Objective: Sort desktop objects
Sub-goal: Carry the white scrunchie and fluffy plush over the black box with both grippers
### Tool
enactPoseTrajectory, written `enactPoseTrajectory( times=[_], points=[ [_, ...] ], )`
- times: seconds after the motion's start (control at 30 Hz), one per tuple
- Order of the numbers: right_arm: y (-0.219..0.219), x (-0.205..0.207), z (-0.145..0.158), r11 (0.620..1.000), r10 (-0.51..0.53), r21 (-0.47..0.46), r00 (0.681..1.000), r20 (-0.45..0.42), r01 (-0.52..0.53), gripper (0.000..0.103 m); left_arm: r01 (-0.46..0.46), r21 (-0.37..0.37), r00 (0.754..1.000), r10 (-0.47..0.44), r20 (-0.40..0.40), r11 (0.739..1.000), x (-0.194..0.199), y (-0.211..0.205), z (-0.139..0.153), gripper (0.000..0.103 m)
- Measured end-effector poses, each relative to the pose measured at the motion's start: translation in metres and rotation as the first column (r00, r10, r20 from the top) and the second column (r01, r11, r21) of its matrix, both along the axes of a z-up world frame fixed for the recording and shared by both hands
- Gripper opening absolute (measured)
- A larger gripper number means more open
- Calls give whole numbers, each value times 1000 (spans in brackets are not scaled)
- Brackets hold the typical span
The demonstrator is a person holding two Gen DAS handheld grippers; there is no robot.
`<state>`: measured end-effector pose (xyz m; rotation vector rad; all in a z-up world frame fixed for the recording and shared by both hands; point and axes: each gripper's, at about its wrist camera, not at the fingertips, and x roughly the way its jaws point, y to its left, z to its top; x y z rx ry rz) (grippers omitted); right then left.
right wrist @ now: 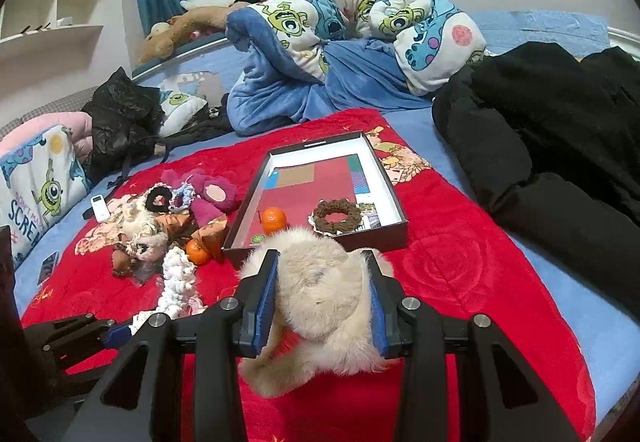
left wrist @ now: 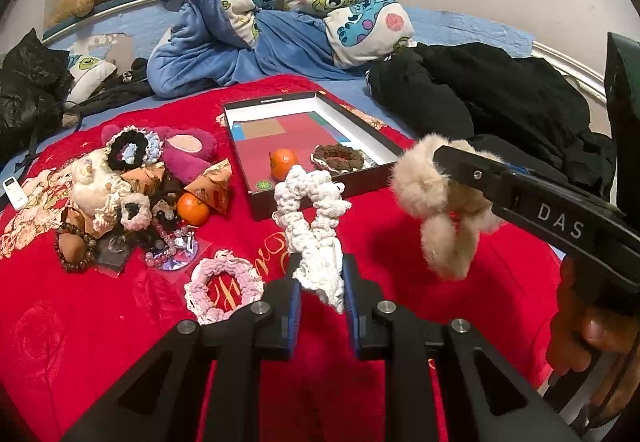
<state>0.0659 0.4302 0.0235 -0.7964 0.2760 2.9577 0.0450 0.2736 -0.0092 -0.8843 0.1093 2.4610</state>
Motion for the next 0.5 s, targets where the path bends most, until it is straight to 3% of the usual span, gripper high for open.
enactPoseTrajectory(
  times=[0.2,0.5],
  points=[
    [-4,-4,-3,1000,6,5,1000,4,-6,37,-47,-32,999,47,-6,998,-1,-1,-3,20],
    [-5,-7,-4,1000,-10,-2,1000,8,10,38,-13,-23,1000,13,16,1000,-2,6,-4,20]
  ],
)
